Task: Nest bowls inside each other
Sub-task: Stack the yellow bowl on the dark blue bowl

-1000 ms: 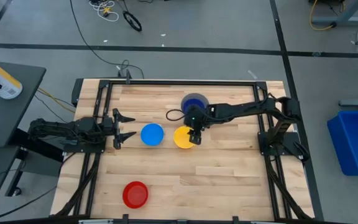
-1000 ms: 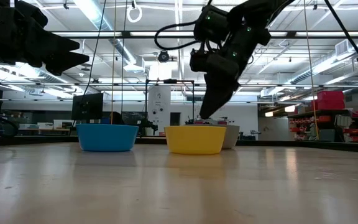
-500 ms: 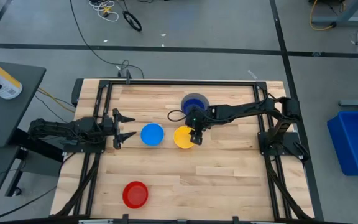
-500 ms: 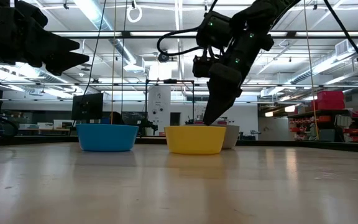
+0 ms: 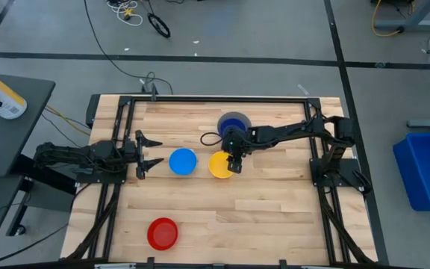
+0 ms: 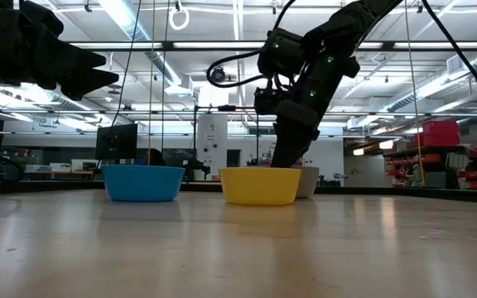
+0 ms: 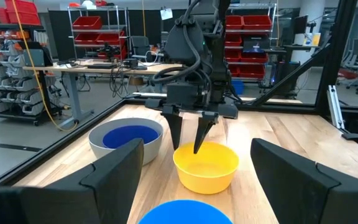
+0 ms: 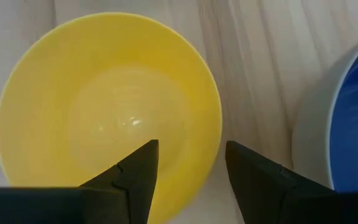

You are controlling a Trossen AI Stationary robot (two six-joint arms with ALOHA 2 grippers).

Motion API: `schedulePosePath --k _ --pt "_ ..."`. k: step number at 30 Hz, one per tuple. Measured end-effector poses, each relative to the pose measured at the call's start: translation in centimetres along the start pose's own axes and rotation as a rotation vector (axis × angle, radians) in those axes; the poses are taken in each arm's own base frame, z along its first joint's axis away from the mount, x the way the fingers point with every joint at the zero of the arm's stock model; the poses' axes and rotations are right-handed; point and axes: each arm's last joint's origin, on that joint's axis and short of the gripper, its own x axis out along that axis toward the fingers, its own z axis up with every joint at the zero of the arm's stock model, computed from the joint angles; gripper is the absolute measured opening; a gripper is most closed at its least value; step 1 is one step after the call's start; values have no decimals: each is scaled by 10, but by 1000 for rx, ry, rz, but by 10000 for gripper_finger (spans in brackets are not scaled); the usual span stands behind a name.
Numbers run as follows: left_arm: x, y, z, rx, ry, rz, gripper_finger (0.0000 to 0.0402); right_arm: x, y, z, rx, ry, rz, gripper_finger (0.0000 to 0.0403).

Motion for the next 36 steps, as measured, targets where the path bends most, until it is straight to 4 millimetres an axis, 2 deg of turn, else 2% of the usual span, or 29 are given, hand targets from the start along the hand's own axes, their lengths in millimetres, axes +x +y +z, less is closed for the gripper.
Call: schedulePosePath --k 5,15,28,36 --pt "0 0 0 0 0 0 307 1 1 0 -4 3 8 152" --pt "0 0 0 0 1 0 307 7 1 -1 -4 15 17 16" --pt "0 0 0 1 2 0 307 4 6 5 -31 -50 -5 3" --pt "0 0 0 1 2 0 307 -8 5 22 -59 -80 -74 1"
